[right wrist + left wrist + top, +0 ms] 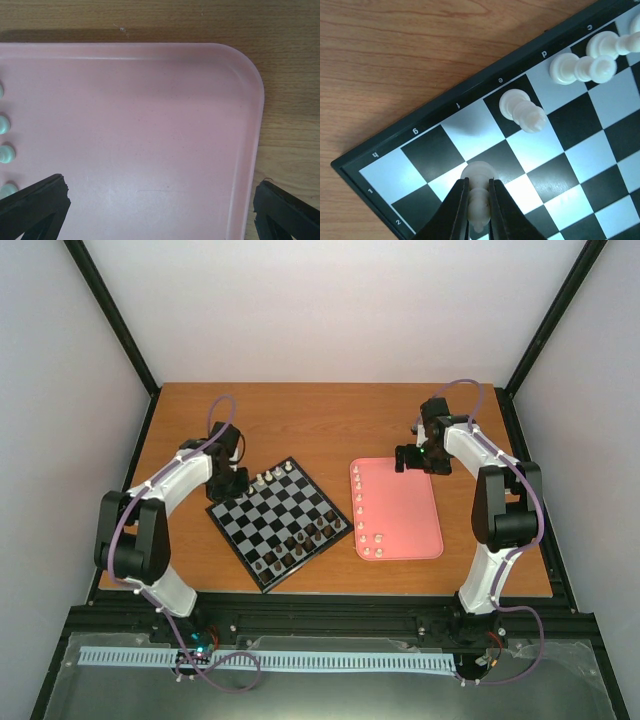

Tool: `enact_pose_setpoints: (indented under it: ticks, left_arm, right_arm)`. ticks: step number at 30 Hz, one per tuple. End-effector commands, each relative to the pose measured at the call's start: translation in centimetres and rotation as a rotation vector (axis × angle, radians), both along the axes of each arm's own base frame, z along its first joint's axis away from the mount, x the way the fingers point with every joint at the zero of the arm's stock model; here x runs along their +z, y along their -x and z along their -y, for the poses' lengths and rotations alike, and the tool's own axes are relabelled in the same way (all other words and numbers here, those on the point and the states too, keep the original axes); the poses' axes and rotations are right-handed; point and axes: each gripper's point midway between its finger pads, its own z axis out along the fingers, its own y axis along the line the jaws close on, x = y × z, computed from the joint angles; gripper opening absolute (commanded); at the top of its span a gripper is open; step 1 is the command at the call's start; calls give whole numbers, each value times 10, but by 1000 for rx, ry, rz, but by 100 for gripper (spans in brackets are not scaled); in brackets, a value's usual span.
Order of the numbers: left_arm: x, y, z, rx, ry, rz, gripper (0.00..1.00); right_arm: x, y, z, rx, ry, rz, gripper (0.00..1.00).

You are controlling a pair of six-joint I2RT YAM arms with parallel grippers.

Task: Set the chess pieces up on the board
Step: Place the chess piece on the chessboard.

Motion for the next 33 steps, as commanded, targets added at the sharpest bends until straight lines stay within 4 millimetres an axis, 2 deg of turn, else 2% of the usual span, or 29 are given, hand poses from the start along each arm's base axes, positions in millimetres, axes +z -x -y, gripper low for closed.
enact_pose_setpoints:
  ticks: [1,12,27,33]
  left_arm:
    - [2,-20,1,15,8,40,1]
    - [-7,-30,-3,26,-16,39,1]
    - [-23,-32,-5,24,-32,9,1]
    - [-27,-32,-6,25,-36,5,4]
  right_arm:
    - [1,-4,-3,17,5,5,100]
    - [0,-4,-3,19,1,3,100]
    - [-2,-2,-4,24,-2,-2,100]
    - [-1,-2,-4,25,-3,-1,100]
